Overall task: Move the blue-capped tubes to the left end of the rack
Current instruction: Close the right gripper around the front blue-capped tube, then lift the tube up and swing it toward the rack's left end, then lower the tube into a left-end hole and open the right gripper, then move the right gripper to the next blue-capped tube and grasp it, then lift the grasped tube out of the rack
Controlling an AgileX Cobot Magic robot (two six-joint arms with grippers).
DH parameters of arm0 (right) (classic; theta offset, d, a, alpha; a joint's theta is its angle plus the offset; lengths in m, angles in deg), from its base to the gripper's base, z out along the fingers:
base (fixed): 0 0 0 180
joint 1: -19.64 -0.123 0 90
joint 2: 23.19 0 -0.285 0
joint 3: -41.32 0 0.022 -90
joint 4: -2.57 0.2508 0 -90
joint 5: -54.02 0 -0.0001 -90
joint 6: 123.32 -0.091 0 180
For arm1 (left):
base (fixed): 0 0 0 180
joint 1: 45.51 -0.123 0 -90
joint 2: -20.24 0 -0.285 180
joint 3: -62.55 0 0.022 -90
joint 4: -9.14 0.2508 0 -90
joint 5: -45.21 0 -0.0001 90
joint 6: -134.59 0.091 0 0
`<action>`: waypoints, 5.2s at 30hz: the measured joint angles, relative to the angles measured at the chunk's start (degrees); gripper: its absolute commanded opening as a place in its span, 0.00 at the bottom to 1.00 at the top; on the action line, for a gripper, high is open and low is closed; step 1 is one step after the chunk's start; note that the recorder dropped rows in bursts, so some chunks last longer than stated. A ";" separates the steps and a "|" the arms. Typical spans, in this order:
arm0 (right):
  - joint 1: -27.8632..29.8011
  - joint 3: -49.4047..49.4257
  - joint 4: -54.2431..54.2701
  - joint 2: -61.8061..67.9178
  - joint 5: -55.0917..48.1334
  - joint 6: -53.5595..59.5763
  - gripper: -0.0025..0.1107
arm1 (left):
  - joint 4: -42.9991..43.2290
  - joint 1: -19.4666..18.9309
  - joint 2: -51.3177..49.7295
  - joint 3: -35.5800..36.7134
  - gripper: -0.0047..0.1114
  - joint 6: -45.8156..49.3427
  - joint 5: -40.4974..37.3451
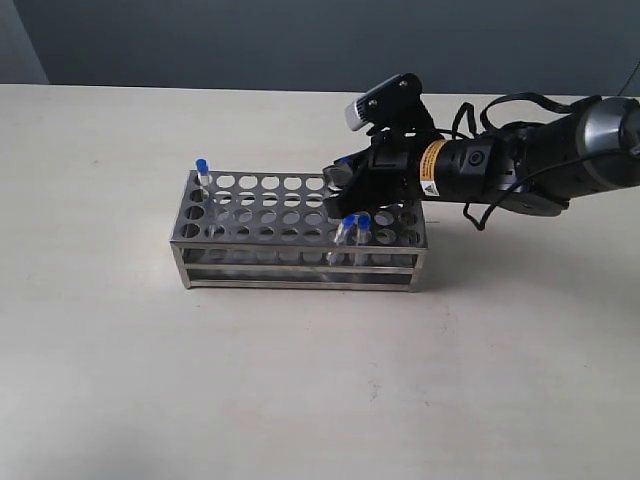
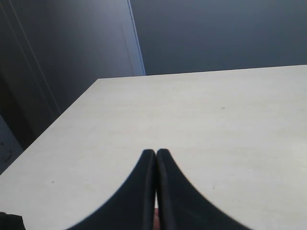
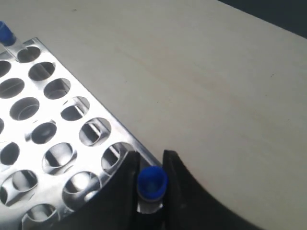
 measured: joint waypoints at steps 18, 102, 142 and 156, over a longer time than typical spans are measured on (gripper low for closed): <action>-14.44 -8.33 -2.57 -10.46 2.91 -0.46 0.01 | 0.00 0.00 0.00 0.00 0.05 0.00 0.00; -10.35 3.95 -4.99 -24.69 -15.17 -2.69 0.30 | 0.00 0.00 0.00 0.00 0.05 0.00 0.00; -0.98 31.18 26.65 -11.04 23.63 30.38 0.44 | 0.00 0.00 0.00 0.00 0.05 0.00 0.00; -0.98 28.65 26.39 -7.62 24.97 30.38 0.11 | 0.00 0.00 0.00 0.00 0.05 0.00 0.00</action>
